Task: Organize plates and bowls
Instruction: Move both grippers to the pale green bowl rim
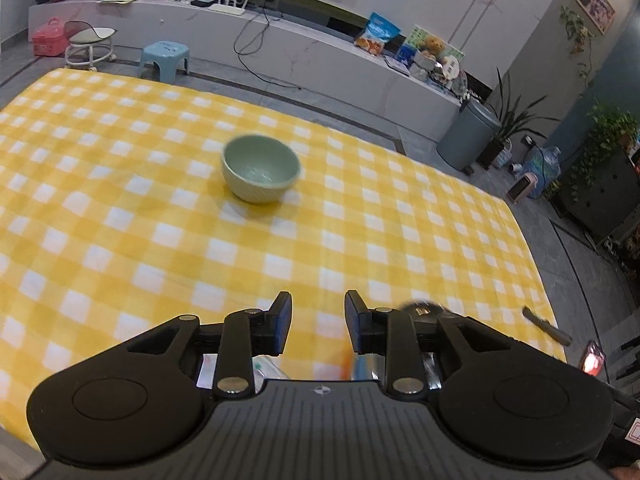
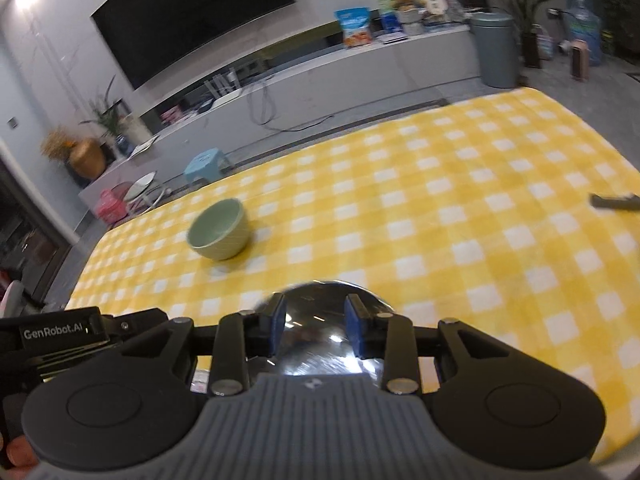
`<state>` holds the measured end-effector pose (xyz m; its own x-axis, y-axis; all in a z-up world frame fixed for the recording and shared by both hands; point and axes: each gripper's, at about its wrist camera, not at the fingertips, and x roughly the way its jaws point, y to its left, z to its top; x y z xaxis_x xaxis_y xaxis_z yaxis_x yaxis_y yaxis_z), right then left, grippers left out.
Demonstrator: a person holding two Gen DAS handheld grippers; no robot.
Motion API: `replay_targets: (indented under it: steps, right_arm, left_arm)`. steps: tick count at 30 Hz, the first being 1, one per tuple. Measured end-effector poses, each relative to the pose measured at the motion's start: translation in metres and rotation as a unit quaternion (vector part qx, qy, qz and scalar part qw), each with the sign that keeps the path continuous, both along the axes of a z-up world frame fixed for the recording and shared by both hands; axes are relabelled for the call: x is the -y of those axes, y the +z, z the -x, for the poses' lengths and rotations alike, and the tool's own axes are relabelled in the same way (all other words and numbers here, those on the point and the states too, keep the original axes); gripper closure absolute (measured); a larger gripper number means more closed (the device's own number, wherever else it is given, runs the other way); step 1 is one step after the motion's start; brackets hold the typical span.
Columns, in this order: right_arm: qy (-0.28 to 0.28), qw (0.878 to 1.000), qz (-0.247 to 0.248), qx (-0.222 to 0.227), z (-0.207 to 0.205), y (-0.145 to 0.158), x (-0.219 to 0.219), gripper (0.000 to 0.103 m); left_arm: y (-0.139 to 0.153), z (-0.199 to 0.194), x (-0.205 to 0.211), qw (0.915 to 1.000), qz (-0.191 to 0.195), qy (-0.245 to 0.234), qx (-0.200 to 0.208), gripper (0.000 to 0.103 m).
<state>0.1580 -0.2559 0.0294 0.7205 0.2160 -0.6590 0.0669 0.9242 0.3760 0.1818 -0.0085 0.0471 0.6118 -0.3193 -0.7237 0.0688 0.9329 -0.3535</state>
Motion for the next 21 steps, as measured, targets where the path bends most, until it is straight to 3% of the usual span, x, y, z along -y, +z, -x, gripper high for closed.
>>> replay_targets:
  steps: [9,14,15,21]
  right_arm:
    - [0.042,0.999,-0.007,-0.031,-0.066,-0.003,-0.044,0.070]
    - [0.032,0.999,0.017,-0.039,-0.108,-0.008,-0.073,0.068]
    - [0.031,0.998,0.016,-0.043,-0.117,-0.011,-0.077,0.068]
    - [0.017,0.997,0.045,-0.053,-0.168,-0.024,-0.097,0.066]
  left_arm:
    - [0.002,-0.049,-0.044,0.9995,-0.008,0.024,0.016,0.065]
    - [-0.009,-0.084,-0.058,0.9991,0.025,0.034,0.008,0.065]
    - [-0.011,-0.089,-0.060,0.9989,0.028,0.036,0.009,0.061]
    - [-0.022,-0.133,-0.065,0.9987,0.013,0.047,0.013,0.056]
